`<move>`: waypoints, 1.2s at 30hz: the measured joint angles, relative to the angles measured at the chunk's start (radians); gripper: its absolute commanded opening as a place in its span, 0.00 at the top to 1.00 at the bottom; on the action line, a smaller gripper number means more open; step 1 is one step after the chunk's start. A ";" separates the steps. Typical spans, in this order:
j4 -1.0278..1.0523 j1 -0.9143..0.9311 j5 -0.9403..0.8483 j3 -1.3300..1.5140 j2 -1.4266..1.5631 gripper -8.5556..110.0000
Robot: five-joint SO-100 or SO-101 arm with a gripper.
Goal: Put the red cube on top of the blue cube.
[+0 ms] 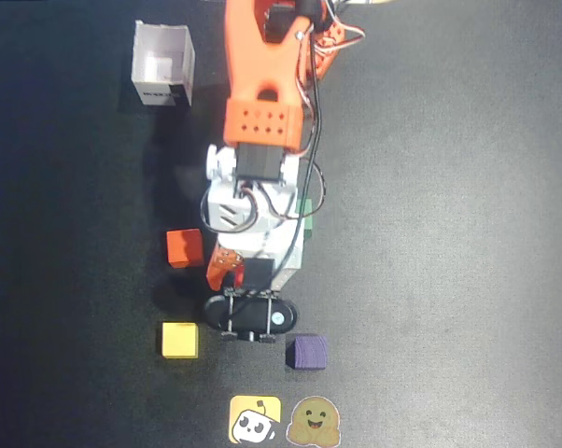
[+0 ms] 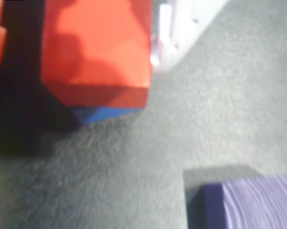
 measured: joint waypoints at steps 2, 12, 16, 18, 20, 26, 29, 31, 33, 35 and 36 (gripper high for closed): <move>-0.009 0.000 0.005 0.038 0.038 0.73; -0.014 -0.020 -0.011 0.262 0.362 0.81; 0.009 -0.037 -0.043 0.402 0.592 0.93; 0.026 -0.040 -0.075 0.459 0.707 0.93; 0.037 -0.037 -0.089 0.506 0.795 0.93; 0.040 -0.055 -0.103 0.591 0.896 0.93; 0.041 -0.069 -0.106 0.675 1.006 0.93; 0.058 -0.094 -0.101 0.736 1.097 0.93; 0.086 -0.100 -0.095 0.799 1.197 0.93; 0.130 -0.117 -0.081 0.861 1.319 0.93; 0.147 -0.132 -0.075 0.881 1.367 0.93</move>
